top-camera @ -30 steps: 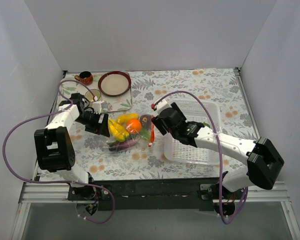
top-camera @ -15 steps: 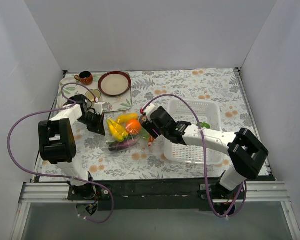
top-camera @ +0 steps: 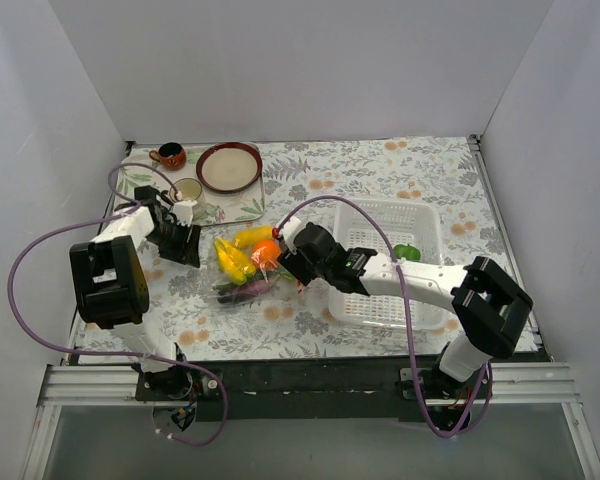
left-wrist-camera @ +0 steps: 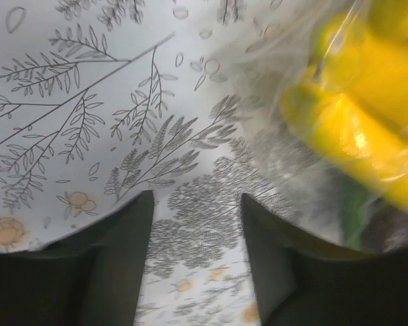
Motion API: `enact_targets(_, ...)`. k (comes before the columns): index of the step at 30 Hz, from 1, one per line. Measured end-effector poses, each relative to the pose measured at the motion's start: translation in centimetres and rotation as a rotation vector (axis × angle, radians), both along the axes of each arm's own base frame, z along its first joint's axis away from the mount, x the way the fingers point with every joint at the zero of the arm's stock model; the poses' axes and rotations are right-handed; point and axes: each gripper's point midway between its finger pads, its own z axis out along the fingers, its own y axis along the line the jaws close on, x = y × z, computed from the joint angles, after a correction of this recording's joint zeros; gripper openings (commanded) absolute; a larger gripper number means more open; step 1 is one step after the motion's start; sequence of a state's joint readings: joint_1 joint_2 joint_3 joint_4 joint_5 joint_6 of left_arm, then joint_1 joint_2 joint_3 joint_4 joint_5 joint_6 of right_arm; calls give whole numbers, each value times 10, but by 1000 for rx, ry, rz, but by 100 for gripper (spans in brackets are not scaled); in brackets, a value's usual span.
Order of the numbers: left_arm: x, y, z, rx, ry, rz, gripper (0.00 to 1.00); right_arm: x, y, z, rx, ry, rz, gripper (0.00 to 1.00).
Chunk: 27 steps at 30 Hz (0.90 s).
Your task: Open the zip-top bag and remove the fake food
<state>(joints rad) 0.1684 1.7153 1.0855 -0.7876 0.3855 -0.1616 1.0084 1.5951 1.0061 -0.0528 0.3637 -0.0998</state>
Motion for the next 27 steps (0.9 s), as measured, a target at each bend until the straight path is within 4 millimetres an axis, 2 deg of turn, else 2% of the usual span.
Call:
enact_targets(2, 7, -3, 13, -44, -9, 9, 87, -5, 4, -4, -6, 7, 15, 75)
enact_targets(4, 11, -14, 26, -110, -16, 10, 92, -7, 6, -9, -13, 16, 22, 75)
enact_targets(6, 8, -24, 33, -173, -3, 4, 93, -9, 7, -11, -14, 21, 26, 75)
enact_targets(10, -11, -43, 41, -283, 69, -3, 92, -10, 8, -10, -10, 23, 26, 75)
enact_targets(16, -46, -57, 28, -355, 187, 10, 86, -11, 8, -11, -8, 27, 21, 75)
enact_targets(21, -60, -62, 15, -357, 232, 20, 68, -11, 8, -11, -7, 28, 22, 75)
enact_targets(22, -60, -63, 15, -358, 234, 19, 58, -11, 8, -11, -7, 29, 23, 75)
enact_targets(25, -60, -71, 13, -371, 247, 7, 35, -11, 9, -11, -5, 30, 22, 75)
enact_targets(26, -61, -75, 13, -378, 255, -1, 20, -11, 9, -11, -5, 30, 21, 75)
enact_targets(27, -62, -80, 13, -384, 261, -12, 12, -11, 9, -11, -4, 31, 21, 76)
